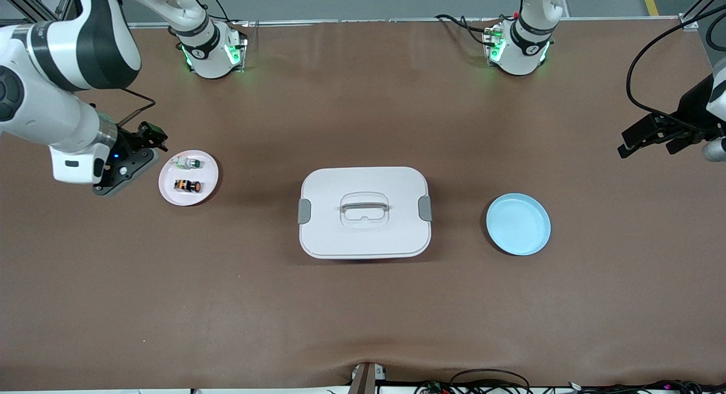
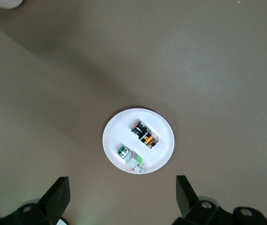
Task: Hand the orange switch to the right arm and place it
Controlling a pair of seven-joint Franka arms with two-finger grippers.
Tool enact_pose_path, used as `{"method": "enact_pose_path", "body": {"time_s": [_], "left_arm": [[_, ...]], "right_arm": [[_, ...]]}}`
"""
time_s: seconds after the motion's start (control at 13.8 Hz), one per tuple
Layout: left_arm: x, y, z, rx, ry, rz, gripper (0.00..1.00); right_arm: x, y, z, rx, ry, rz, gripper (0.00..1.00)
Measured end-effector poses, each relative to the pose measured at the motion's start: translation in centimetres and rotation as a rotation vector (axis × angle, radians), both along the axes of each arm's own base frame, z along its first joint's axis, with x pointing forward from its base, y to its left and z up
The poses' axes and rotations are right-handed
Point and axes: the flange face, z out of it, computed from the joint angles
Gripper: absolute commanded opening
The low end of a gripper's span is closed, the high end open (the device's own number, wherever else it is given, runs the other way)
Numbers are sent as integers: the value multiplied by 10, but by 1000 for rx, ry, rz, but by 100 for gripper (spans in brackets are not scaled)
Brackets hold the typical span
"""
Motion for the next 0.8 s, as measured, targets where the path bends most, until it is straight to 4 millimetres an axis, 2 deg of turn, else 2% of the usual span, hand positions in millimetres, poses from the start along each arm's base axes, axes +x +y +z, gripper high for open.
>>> {"method": "enact_pose_path", "body": {"time_s": [0.15, 0.36, 0.65, 0.8], "left_arm": [[-2, -1, 0, 0, 16, -2, 100], [-3, -1, 1, 1, 27, -4, 100], [-3, -2, -2, 1, 37, -6, 100], [-1, -2, -6, 1, 44, -7, 100]], "right_arm": [[7, -4, 17, -15, 2, -94, 100], [19, -23, 47, -25, -42, -225, 100], [20, -81, 102, -3, -88, -353, 100], [18, -105, 123, 9, -114, -402, 100]]}}
